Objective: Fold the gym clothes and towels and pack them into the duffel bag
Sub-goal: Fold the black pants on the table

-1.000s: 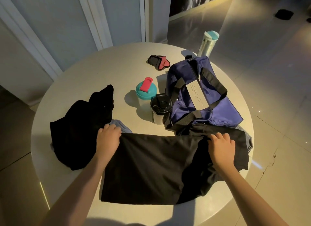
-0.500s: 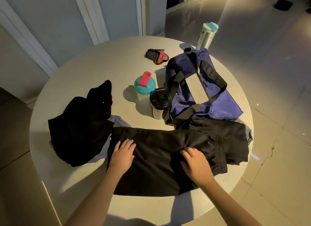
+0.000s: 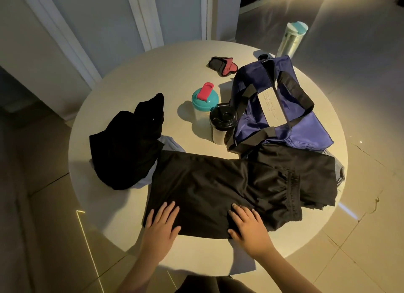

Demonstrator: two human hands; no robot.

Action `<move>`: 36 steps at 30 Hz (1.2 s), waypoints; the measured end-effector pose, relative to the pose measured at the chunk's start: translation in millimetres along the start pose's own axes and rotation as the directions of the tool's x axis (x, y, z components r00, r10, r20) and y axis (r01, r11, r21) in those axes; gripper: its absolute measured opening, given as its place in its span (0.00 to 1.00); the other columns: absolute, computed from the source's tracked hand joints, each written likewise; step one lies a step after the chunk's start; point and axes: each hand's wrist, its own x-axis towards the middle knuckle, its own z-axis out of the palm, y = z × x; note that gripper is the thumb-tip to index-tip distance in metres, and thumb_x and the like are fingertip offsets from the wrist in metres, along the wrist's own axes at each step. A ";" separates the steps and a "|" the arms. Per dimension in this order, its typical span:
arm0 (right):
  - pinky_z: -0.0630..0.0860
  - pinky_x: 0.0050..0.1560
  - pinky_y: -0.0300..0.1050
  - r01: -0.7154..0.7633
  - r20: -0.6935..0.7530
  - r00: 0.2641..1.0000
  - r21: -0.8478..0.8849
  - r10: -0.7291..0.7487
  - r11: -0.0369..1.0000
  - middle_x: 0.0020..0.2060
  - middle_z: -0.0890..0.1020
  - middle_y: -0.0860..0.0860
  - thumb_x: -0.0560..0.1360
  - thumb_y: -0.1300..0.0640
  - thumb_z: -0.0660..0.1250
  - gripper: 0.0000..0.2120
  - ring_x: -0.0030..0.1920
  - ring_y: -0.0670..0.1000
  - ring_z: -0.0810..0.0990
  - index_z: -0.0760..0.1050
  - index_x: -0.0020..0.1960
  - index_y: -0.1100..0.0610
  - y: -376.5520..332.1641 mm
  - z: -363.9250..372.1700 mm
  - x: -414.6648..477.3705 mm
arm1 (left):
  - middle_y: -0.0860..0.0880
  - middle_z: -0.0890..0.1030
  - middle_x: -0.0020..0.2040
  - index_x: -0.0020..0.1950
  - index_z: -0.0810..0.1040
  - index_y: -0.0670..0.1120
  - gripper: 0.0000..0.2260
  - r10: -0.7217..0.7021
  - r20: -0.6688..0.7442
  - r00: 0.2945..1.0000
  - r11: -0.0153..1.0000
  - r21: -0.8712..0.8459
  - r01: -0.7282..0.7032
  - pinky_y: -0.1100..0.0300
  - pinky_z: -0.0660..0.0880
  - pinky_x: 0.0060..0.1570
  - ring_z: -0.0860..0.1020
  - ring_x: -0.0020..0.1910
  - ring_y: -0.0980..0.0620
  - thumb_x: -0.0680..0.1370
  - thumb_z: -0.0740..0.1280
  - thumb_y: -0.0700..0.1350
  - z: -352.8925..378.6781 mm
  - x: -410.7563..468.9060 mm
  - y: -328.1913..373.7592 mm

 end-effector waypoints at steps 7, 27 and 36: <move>0.72 0.58 0.50 -0.027 0.197 0.980 -0.010 0.028 1.000 0.65 0.75 0.45 0.79 0.40 0.32 0.35 0.61 0.50 0.78 0.75 0.64 0.47 13.4 0.0 -13.0 | 0.53 0.73 0.68 0.66 0.75 0.51 0.25 0.029 -0.038 0.999 0.999 -0.027 -0.030 0.51 0.58 0.68 0.71 0.67 0.50 0.73 0.60 0.62 17.0 -35.6 7.6; 0.69 0.57 0.43 -0.003 0.078 0.997 0.312 -0.022 0.950 0.49 0.81 0.53 0.80 0.54 0.59 0.10 0.51 0.52 0.77 0.77 0.50 0.57 7.5 -10.5 -2.2 | 0.55 0.78 0.49 0.57 0.79 0.49 0.11 -0.157 0.071 0.985 0.872 -0.458 0.172 0.65 0.73 0.50 0.77 0.51 0.56 0.79 0.64 0.51 -33.4 -24.4 2.1; 0.66 0.60 0.50 -0.260 0.172 0.960 0.238 0.223 0.936 0.51 0.81 0.54 0.81 0.46 0.53 0.18 0.54 0.56 0.77 0.77 0.55 0.55 -5.2 -26.4 26.2 | 0.45 0.79 0.44 0.46 0.78 0.42 0.09 -0.302 -0.186 0.935 0.916 -0.327 0.231 0.53 0.76 0.45 0.78 0.45 0.45 0.72 0.74 0.44 -49.5 21.4 -5.7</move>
